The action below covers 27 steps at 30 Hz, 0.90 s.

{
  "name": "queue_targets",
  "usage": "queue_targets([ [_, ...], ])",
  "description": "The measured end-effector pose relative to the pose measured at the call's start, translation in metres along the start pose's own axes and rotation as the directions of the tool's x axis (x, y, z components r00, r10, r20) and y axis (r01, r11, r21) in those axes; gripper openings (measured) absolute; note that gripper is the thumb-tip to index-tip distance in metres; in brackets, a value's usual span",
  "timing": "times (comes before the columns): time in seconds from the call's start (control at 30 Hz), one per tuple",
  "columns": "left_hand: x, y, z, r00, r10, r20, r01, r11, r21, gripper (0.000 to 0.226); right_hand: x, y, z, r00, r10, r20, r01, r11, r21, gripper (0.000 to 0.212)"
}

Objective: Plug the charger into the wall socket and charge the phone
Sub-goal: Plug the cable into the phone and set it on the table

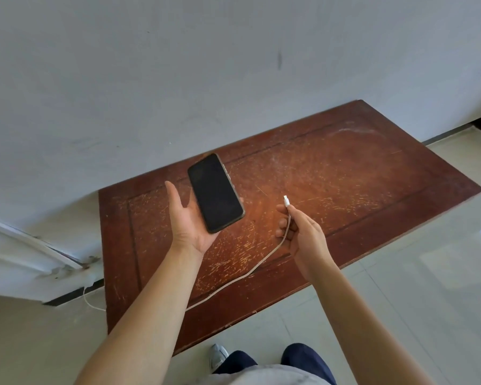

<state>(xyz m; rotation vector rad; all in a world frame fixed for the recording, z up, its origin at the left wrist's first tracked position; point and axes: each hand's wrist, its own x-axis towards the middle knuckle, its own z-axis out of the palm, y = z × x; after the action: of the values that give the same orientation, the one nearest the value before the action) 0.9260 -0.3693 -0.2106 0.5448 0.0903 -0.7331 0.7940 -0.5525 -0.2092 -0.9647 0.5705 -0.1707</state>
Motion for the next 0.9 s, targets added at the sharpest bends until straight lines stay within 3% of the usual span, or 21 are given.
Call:
queue_targets([
  [0.07, -0.003, -0.004, 0.009, 1.000, 0.001, 0.021, 0.003, 0.985, -0.175, 0.086, -0.005, -0.005, -0.001, 0.999, -0.034, 0.027, 0.035, 0.999, -0.032, 0.030],
  [0.17, -0.003, -0.004, 0.023, 0.997, 0.015, -0.081, -0.039, 0.952, -0.304, 0.070, -0.013, -0.009, 0.001, 0.995, -0.078, 0.062, 0.084, 0.992, -0.089, 0.029],
  [0.3, -0.002, -0.002, 0.035, 0.975, 0.087, -0.205, -0.138, 0.958, -0.250, 0.057, -0.022, -0.009, 0.008, 0.992, -0.104, 0.070, 0.116, 0.971, -0.207, 0.033],
  [0.47, -0.008, 0.002, 0.041, 0.986, 0.061, -0.154, -0.102, 0.958, -0.269, 0.052, -0.029, -0.005, 0.015, 0.992, -0.083, 0.092, 0.106, 0.953, -0.284, 0.037],
  [0.73, -0.001, -0.009, 0.046, 0.973, 0.046, -0.228, -0.083, 0.985, -0.153, 0.061, -0.033, -0.004, 0.031, 0.975, -0.016, 0.220, 0.084, 0.948, -0.306, 0.025],
  [0.9, 0.001, -0.016, 0.047, 0.968, 0.021, -0.251, -0.058, 0.988, -0.140, 0.068, -0.032, -0.002, 0.042, 0.979, 0.008, 0.205, 0.070, 0.927, -0.368, 0.029],
])
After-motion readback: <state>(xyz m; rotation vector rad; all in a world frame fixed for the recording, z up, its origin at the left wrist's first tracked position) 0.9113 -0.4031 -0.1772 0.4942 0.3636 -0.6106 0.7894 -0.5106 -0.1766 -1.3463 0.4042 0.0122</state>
